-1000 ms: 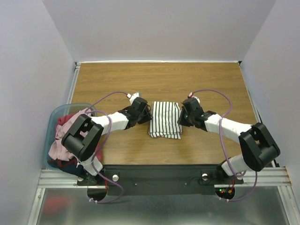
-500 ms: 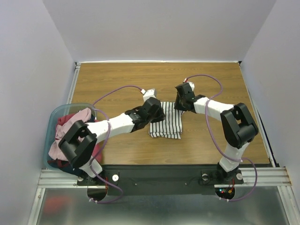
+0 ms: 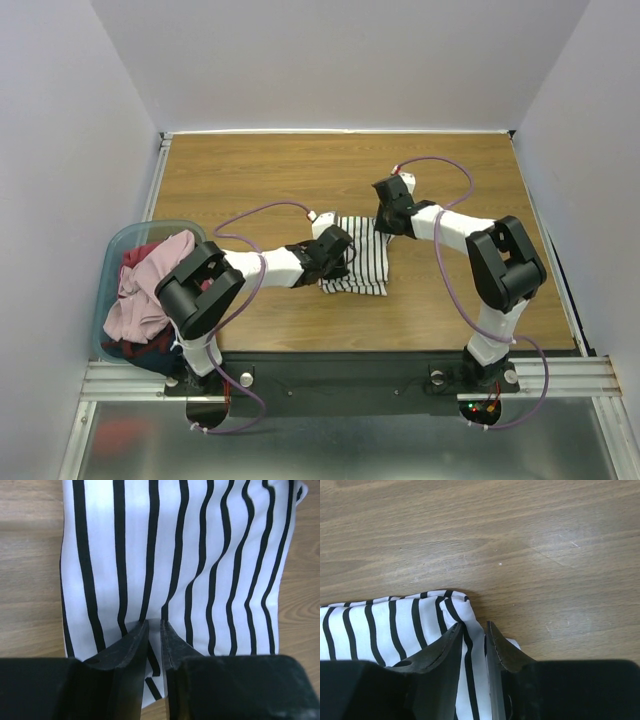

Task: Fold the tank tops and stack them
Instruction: Fold the tank top

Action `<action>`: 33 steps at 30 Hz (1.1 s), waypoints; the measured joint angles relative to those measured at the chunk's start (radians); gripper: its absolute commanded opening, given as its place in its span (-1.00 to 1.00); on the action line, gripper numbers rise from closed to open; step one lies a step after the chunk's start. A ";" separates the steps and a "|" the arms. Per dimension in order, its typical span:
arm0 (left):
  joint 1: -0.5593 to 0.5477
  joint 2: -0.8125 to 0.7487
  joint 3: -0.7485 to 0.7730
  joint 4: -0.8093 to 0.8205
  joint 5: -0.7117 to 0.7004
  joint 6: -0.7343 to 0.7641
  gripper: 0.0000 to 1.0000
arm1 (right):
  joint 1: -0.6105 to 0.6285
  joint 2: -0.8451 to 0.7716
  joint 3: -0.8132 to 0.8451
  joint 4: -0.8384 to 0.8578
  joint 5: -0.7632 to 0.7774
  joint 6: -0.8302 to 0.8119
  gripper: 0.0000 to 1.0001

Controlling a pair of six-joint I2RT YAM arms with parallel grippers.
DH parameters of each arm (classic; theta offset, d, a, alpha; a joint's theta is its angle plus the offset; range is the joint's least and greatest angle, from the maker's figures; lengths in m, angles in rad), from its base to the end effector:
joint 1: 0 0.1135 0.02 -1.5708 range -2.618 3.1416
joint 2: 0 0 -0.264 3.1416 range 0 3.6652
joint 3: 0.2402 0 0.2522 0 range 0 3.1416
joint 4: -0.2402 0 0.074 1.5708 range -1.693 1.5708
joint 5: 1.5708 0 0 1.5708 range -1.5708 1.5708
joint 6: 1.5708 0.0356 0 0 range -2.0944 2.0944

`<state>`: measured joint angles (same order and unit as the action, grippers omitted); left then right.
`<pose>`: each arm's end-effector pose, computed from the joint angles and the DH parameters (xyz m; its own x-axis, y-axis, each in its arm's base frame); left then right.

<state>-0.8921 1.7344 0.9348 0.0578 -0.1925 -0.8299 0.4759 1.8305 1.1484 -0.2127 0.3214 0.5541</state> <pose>0.2295 -0.2737 0.1665 -0.7847 -0.1807 -0.5930 0.1430 0.8780 -0.4568 0.3458 0.1656 0.1767 -0.7259 0.1875 -0.6617 0.1446 0.9822 0.1197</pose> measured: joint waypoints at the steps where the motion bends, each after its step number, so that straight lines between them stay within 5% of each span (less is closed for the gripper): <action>1: -0.001 0.002 -0.009 0.017 -0.001 -0.007 -0.46 | -0.003 0.004 0.001 0.000 0.001 -0.001 -0.42; 5: -0.010 0.002 -0.026 0.057 -0.003 -0.026 -0.46 | -0.016 0.043 0.010 0.002 -0.008 -0.001 -0.52; 9: -0.020 0.004 -0.035 0.084 0.000 -0.042 -0.47 | -0.025 0.050 0.020 0.005 -0.023 0.003 -0.95; 18: -0.023 0.011 -0.079 0.190 0.018 -0.096 -0.48 | -0.096 0.035 0.000 0.007 -0.094 0.027 -0.97; 21: -0.023 0.013 -0.096 0.230 0.030 -0.114 -0.49 | -0.136 0.031 -0.004 0.004 -0.150 0.038 -0.76; 28: -0.023 0.018 -0.099 0.250 0.054 -0.121 -0.42 | -0.180 -0.013 -0.047 0.003 -0.198 0.045 0.13; 33: -0.031 0.003 -0.061 0.193 0.076 -0.077 -0.14 | -0.187 -0.158 -0.106 -0.014 -0.196 0.042 0.21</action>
<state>-0.9230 1.7370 0.8734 0.2512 -0.1169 -0.9066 0.2886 1.6722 1.0424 -0.2268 0.1253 0.5957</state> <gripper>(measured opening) 0.396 0.593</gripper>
